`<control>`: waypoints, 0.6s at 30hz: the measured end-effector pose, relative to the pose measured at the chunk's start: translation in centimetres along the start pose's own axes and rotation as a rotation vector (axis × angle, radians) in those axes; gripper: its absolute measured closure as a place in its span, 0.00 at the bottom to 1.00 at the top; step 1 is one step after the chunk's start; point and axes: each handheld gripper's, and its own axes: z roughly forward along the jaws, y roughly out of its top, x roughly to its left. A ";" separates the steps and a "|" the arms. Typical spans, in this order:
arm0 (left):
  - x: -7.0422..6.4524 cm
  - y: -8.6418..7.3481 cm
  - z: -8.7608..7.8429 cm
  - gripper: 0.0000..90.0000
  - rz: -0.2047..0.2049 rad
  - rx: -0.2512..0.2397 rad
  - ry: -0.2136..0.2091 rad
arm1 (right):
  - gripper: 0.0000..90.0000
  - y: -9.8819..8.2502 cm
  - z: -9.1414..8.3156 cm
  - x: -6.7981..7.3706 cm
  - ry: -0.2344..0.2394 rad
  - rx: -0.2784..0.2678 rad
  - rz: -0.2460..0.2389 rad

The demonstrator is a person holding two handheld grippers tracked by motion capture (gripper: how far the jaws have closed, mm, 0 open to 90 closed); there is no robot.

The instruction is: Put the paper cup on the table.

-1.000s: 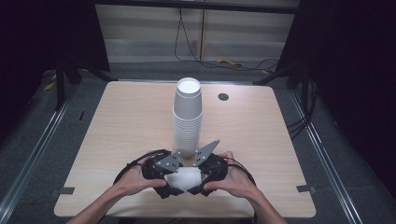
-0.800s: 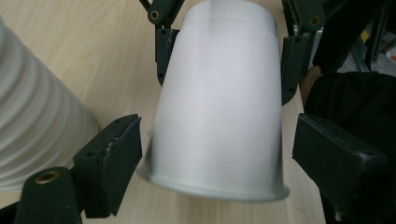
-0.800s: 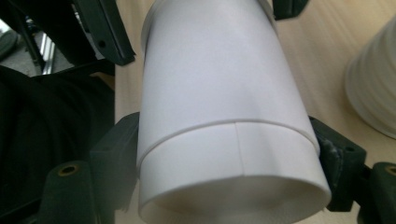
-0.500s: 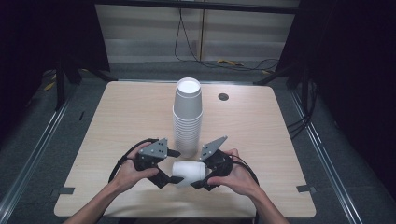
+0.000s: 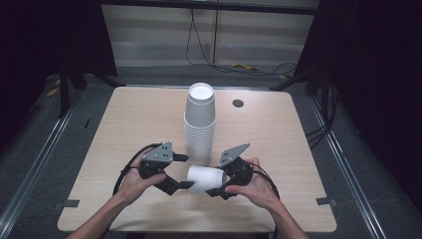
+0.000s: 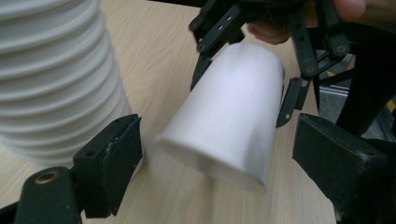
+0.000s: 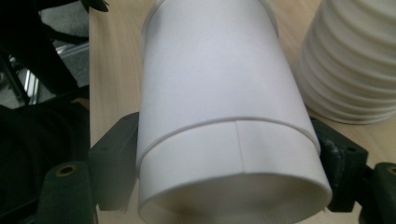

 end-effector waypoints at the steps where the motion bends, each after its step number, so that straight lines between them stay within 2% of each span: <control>1: 0.1 -0.1 0.0 0.17 -0.016 -0.005 0.014 | 0.24 -0.1 -0.1 0.0 -0.013 0.002 0.003; 4: 0.5 -0.4 -0.4 0.17 -0.038 -0.026 0.031 | 0.24 -0.6 -0.4 -0.2 -0.023 -0.016 0.009; 9: 0.7 -0.8 -0.7 0.17 -0.054 -0.043 0.027 | 0.24 -1.3 -1.0 -0.5 -0.024 -0.064 0.032; 13: 0.6 -1.1 -0.8 0.17 -0.083 -0.054 0.010 | 0.24 -1.7 -1.1 -0.6 0.010 -0.096 0.053; 18: 0.5 -1.1 -0.9 0.17 -0.094 -0.045 0.003 | 0.24 -1.9 -1.2 -0.6 0.030 -0.144 0.067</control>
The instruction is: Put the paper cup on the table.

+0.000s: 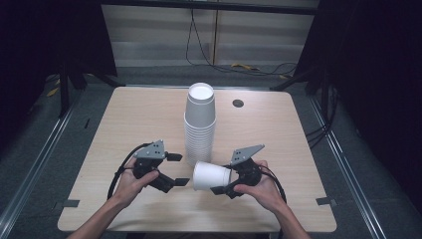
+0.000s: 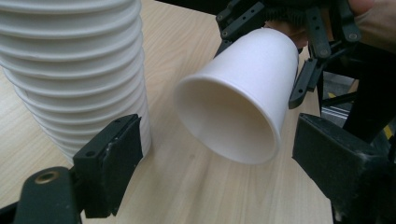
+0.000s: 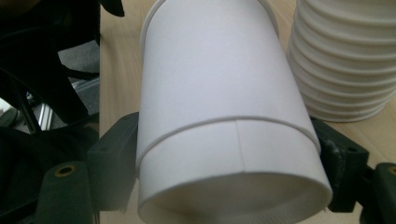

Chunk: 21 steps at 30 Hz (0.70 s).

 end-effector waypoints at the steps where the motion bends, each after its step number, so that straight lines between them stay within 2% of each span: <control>1: 0.0 0.0 0.0 0.17 -0.001 -0.001 0.007 | 0.24 0.0 0.0 0.0 0.002 -0.007 -0.004; 4: 0.0 0.0 -0.1 0.17 0.001 -0.007 0.013 | 0.24 -0.4 -0.1 0.2 0.020 -0.044 0.000; 9: 0.1 0.0 -0.3 0.17 -0.005 -0.045 0.025 | 0.24 -1.2 -0.1 0.1 0.012 -0.083 0.006; 13: 0.1 -0.2 -0.2 0.17 -0.027 -0.068 -0.002 | 0.24 -1.4 0.0 0.1 0.031 -0.105 0.025; 16: -0.1 -0.2 -0.1 0.17 -0.020 -0.062 -0.011 | 0.24 -1.5 0.1 0.0 0.033 -0.123 0.033; 21: -0.1 -0.1 -0.2 0.17 -0.025 -0.088 -0.015 | 0.24 -1.6 0.5 0.0 0.055 -0.161 0.030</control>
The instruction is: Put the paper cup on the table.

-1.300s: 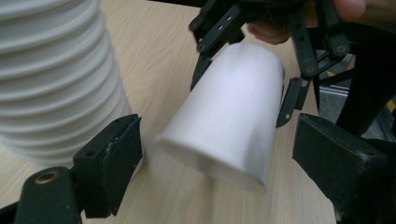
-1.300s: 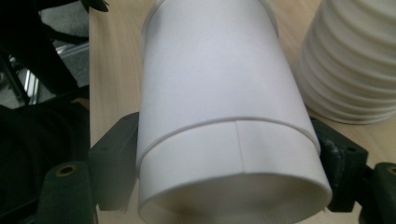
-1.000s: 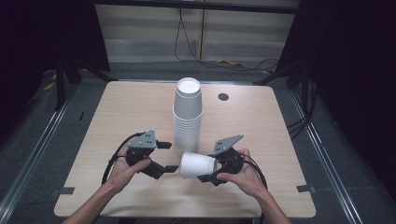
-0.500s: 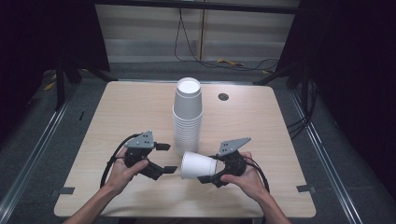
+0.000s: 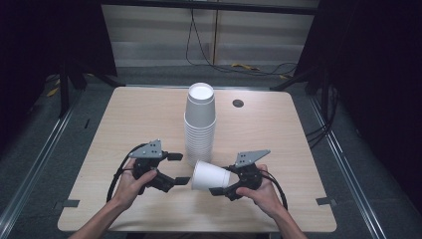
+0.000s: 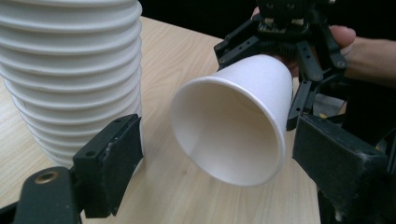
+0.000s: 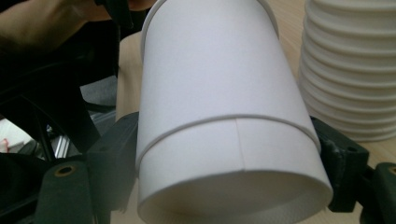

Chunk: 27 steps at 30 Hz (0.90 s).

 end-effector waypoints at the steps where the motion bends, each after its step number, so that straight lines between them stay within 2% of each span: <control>1: 0.0 0.0 0.0 0.17 -0.006 -0.005 -0.002 | 0.24 0.0 0.1 0.0 -0.002 -0.007 -0.009; 6: -0.1 -0.1 0.1 0.18 0.004 -0.002 -0.005 | 0.24 -0.1 0.1 0.1 0.017 -0.048 -0.009; 12: -0.3 -0.2 0.4 0.17 -0.010 -0.011 -0.048 | 0.24 -0.2 0.2 0.2 0.040 -0.087 -0.010; 14: -0.3 -0.3 0.4 0.17 -0.009 -0.024 -0.041 | 0.24 -0.2 0.3 0.2 0.041 -0.095 -0.014; 18: -0.3 -0.5 0.5 0.17 -0.021 -0.050 -0.074 | 0.24 -0.1 0.5 0.2 0.044 -0.109 -0.022; 24: -0.4 -0.5 0.9 0.17 -0.040 -0.071 -0.061 | 0.24 0.0 0.6 0.3 0.060 -0.135 -0.027; 27: -0.3 -0.6 1.0 0.17 -0.051 -0.079 -0.073 | 0.24 0.0 0.6 0.4 0.058 -0.138 -0.028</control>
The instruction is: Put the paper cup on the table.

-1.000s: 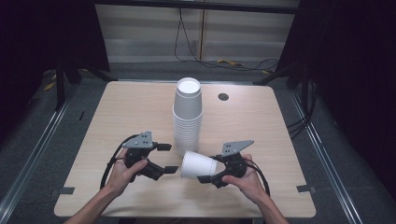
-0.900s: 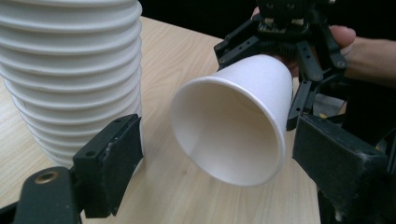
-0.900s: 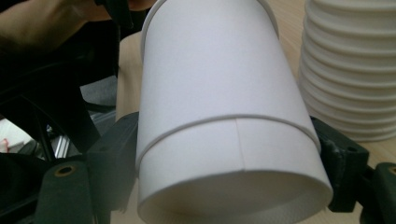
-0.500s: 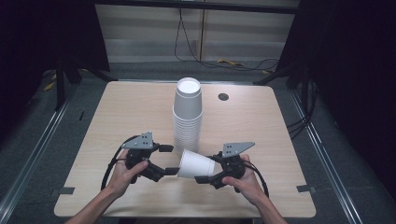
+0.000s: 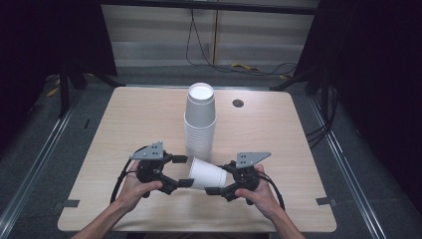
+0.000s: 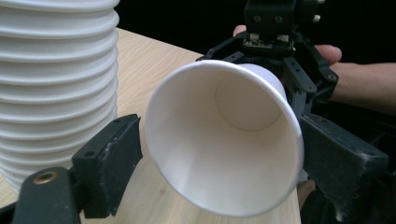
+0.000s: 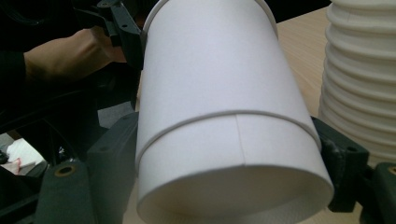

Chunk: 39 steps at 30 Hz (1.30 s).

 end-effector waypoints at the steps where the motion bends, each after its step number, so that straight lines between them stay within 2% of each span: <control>1: 0.0 0.0 0.1 0.16 -0.007 -0.001 0.006 | 0.24 0.0 0.0 0.0 0.002 -0.003 -0.001; 4: 0.1 -0.1 0.3 0.12 -0.006 -0.003 0.007 | 0.24 0.1 0.1 0.0 0.005 -0.009 0.000; 7: 0.0 -0.2 0.6 0.02 0.002 0.010 0.033 | 0.24 0.2 0.1 0.1 0.011 -0.019 -0.002; 8: 0.1 -0.2 0.6 0.00 0.004 0.010 0.029 | 0.24 0.3 0.2 0.2 0.012 -0.021 -0.004; 9: 0.1 -0.2 0.7 0.00 0.007 0.009 0.018 | 0.24 0.3 0.2 0.2 0.016 -0.021 -0.007; 13: -0.1 -0.1 0.7 0.00 0.023 0.007 0.018 | 0.24 0.4 0.4 0.3 0.021 -0.021 -0.015; 15: -0.1 -0.1 0.9 0.00 0.017 0.000 -0.006 | 0.24 0.5 0.4 0.4 0.028 -0.028 -0.013; 17: -0.2 -0.1 1.0 0.00 0.017 -0.002 -0.005 | 0.24 0.5 0.5 0.5 0.033 -0.032 -0.013; 21: -0.3 -0.1 1.3 0.00 0.022 -0.007 -0.034 | 0.24 0.6 0.6 0.7 0.047 -0.036 -0.026; 25: -0.3 0.0 1.4 0.06 0.015 -0.024 -0.064 | 0.24 0.6 0.6 0.7 0.055 -0.045 -0.026; 27: -0.4 0.1 1.3 0.06 0.027 -0.020 -0.057 | 0.24 0.6 0.6 0.7 0.057 -0.046 -0.028; 28: -0.4 0.1 1.3 0.06 0.025 -0.024 -0.068 | 0.24 0.6 0.6 0.7 0.058 -0.044 -0.025; 29: -0.5 0.2 1.3 0.06 0.027 -0.019 -0.050 | 0.24 0.6 0.6 0.7 0.061 -0.044 -0.021; 30: -0.4 0.2 1.4 0.06 0.026 -0.025 -0.063 | 0.24 0.6 0.6 0.6 0.061 -0.042 -0.020; 36: -0.5 0.3 1.2 0.08 0.041 -0.012 -0.063 | 0.24 0.6 0.7 0.7 0.059 -0.033 -0.027; 39: -0.5 0.6 0.9 0.09 0.040 -0.020 -0.062 | 0.24 0.6 1.0 0.7 0.053 -0.022 -0.040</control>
